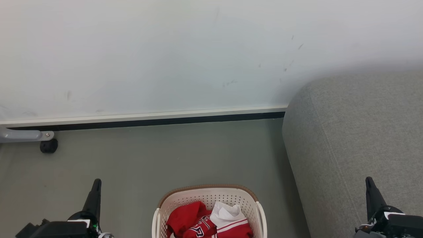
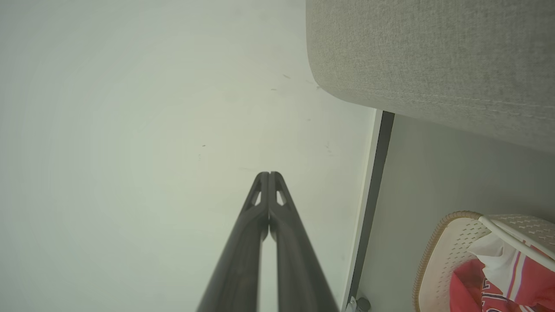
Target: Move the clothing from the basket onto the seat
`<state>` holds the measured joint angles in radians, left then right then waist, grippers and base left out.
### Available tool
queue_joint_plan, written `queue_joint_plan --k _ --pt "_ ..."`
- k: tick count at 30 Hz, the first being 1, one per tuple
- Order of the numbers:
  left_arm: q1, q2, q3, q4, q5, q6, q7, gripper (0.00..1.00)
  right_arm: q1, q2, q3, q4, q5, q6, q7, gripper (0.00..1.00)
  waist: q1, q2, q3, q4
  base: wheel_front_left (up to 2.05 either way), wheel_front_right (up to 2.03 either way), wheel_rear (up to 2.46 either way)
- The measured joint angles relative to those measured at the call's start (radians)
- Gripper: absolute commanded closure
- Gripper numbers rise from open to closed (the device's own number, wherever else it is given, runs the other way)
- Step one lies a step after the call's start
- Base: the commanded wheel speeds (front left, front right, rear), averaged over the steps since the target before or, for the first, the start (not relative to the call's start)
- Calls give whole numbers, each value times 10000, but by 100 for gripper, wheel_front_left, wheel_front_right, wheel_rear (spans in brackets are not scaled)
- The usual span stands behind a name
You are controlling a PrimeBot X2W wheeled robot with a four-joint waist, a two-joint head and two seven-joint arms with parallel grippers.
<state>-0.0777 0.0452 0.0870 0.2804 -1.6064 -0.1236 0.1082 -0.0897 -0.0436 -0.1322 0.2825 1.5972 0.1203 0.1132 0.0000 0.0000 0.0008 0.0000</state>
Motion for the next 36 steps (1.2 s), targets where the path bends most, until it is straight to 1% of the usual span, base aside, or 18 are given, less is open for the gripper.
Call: queue_joint_plan --k 11,12,13,14,15,19,31,36 --pt "0 0 0 0 0 0 0 100 0 0 0 0 0 0 0 100 0 0 0 0 0 0 0" --pt "0 -2 0 0 0 0 0 0 0 0 0 0 0 0 0 0 1 0 0 0 0 0 0" --pt "32 -8 -10 58 0 4 -2 0 20 12 12 65 -4 -2 -2 0 0 0 0 0 0 0 0" --pt "95 -27 -17 159 0 8 -2 100 73 35 21 171 -4 -17 -2 100 0 0 1 0 0 0 0" --pt "188 -54 -25 263 0 8 -2 0 163 69 31 272 -4 -19 -2 0 0 0 1 -1 0 0 0" --pt "447 -121 -48 464 0 17 -17 0 429 173 88 485 -4 -58 -31 0 0 0 1 -1 0 0 0" --pt "434 -119 -232 263 92 17 -324 0 381 169 408 245 -50 -56 -416 0 0 0 -3 -10 0 0 0" --pt "421 -100 -366 107 382 15 -499 0 357 165 527 102 -173 -56 -579 0 0 0 -7 -20 0 0 0"
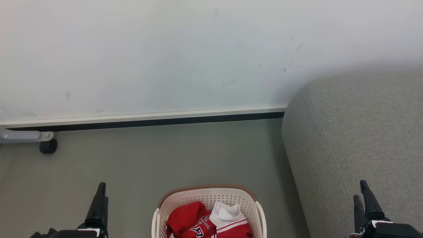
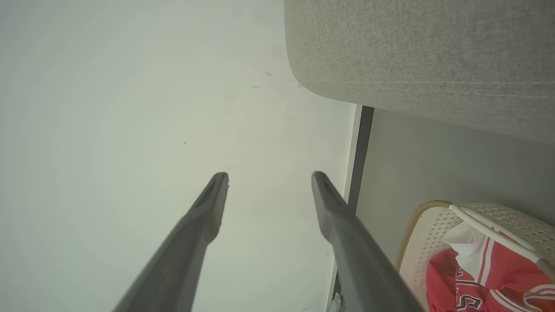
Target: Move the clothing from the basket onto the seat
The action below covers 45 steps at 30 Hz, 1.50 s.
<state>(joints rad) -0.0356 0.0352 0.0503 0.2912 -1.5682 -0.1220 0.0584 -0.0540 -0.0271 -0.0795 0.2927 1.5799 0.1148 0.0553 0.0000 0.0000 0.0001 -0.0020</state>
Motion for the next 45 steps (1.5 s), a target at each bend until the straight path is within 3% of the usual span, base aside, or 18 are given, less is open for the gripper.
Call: queue_joint_plan --k 11,21,45 --pt "-69 209 -414 -290 1095 0 -441 0 -147 -148 431 -282 -947 0 -401 0 0 0 2 -20 0 0 0" --pt "-191 552 -959 -493 2813 176 -790 0 -213 -376 911 -489 -2531 -23 -748 0 0 0 16 -45 0 0 0" --pt "-360 1078 -1770 -911 6226 953 -1590 0 -614 -1195 2451 -836 -6579 -627 -1553 0 0 0 50 -116 0 0 0"
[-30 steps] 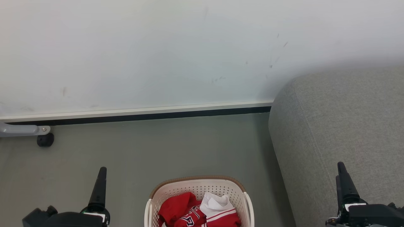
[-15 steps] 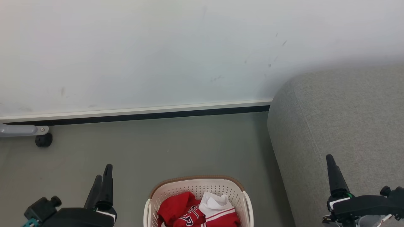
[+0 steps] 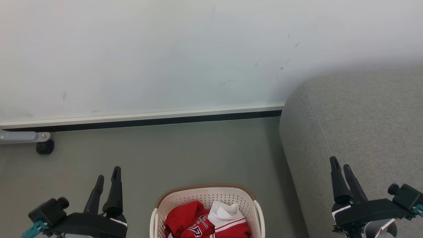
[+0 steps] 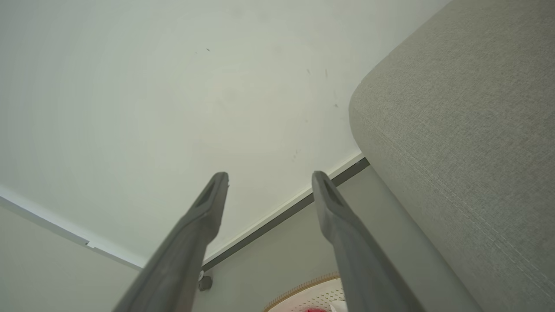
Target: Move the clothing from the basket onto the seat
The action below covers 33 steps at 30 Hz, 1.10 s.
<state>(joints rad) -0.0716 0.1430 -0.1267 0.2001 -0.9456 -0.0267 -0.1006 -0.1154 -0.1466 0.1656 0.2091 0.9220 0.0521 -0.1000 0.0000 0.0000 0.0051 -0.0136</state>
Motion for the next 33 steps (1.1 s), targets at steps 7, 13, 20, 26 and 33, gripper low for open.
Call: queue_joint_plan --k 7,13,20,26,33 --pt "-27 69 -201 -159 965 100 -263 0 -162 -128 378 -125 -1083 -92 -267 0 0 0 -3 -1 0 0 0" --pt "-34 136 -339 -253 1649 190 -514 0 -198 -215 623 -190 -1843 -182 -493 0 0 0 -6 -9 0 0 0" --pt "-58 188 -472 -389 2477 280 -725 0 -255 -334 865 -349 -2667 -259 -719 0 0 0 7 -24 0 0 0" --pt "-71 219 -558 -499 3204 357 -965 0 -380 -403 1087 -470 -3421 -332 -957 0 0 0 38 -29 0 0 0" --pt "-143 280 -704 -612 4048 403 -1187 0 -433 -483 1327 -558 -4282 -357 -1200 0 0 0 74 -38 0 0 0"
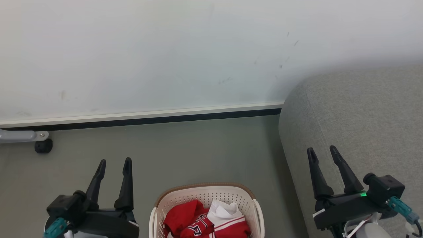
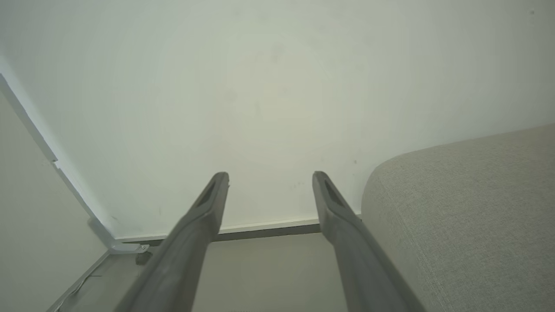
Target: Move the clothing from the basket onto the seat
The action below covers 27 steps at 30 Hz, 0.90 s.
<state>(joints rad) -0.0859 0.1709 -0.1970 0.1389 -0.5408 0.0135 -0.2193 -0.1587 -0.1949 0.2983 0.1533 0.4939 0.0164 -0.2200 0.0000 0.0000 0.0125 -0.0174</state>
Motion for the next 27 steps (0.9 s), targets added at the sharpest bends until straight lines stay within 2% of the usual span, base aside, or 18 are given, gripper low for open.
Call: queue_joint_plan --k 11,27 --pt "-90 38 -132 -169 1158 42 -305 0 -164 -121 318 -159 -1166 -73 -295 0 0 0 25 -31 0 0 0" --pt "-90 -35 -29 -161 1218 -50 -305 0 -160 -92 234 -157 -1246 -44 -297 0 0 0 62 -34 0 0 0"
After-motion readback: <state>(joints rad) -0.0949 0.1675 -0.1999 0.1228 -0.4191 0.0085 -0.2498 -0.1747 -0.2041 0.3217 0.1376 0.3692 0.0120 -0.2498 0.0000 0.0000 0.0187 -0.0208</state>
